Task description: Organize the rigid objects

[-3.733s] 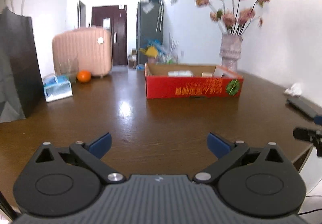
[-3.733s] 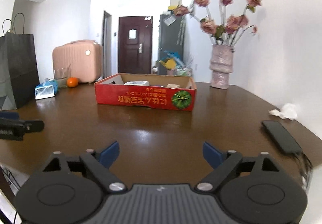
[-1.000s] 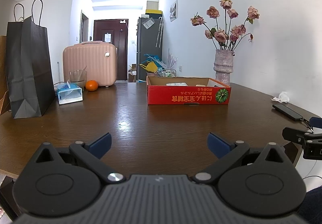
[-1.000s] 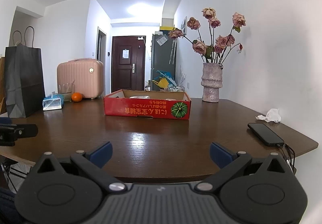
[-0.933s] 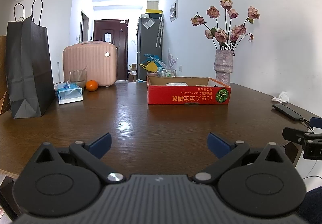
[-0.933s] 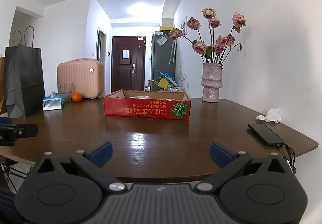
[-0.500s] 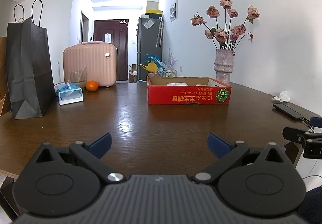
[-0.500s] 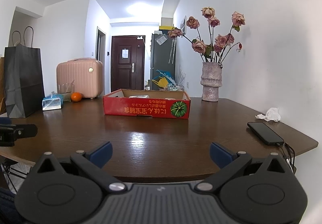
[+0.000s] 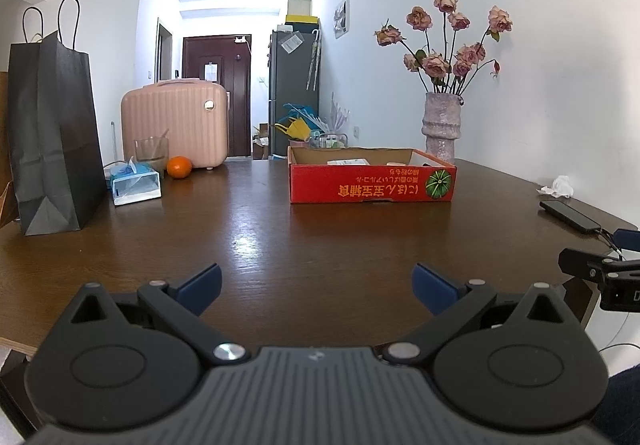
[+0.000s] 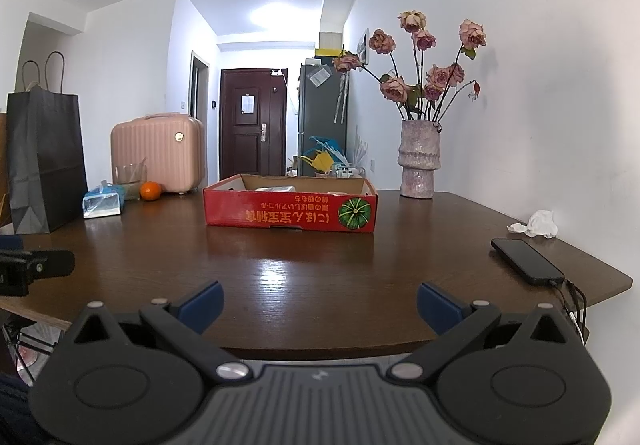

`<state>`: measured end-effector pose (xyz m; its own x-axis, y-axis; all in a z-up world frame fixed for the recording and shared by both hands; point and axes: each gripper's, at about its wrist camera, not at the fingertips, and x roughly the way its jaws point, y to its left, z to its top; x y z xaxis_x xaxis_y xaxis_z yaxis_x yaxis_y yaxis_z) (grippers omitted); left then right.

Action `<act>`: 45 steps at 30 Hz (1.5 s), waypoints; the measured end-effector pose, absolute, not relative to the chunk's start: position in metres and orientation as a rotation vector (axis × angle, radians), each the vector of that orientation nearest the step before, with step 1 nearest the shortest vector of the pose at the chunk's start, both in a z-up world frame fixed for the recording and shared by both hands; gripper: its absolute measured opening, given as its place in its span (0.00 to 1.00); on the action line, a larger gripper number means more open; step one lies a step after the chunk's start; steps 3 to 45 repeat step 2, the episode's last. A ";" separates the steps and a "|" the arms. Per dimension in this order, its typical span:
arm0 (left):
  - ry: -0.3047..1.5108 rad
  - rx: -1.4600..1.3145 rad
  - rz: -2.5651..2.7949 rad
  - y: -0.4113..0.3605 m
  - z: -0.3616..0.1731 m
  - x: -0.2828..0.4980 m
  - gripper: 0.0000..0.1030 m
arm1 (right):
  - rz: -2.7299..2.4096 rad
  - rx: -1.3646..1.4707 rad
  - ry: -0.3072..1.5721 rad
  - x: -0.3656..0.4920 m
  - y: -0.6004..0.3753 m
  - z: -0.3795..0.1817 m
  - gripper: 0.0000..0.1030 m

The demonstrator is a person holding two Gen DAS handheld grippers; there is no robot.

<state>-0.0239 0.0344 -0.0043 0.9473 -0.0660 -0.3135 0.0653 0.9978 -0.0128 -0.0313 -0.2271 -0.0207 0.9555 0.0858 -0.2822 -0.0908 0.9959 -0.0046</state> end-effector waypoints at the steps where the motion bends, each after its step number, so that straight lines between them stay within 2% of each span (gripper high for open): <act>1: 0.317 0.000 -0.068 0.034 -0.004 -0.025 1.00 | 0.089 -0.017 0.286 -0.031 -0.227 -0.021 1.00; 45: 0.314 0.004 -0.068 0.034 -0.004 -0.024 1.00 | 0.088 -0.017 0.286 -0.031 -0.227 -0.021 1.00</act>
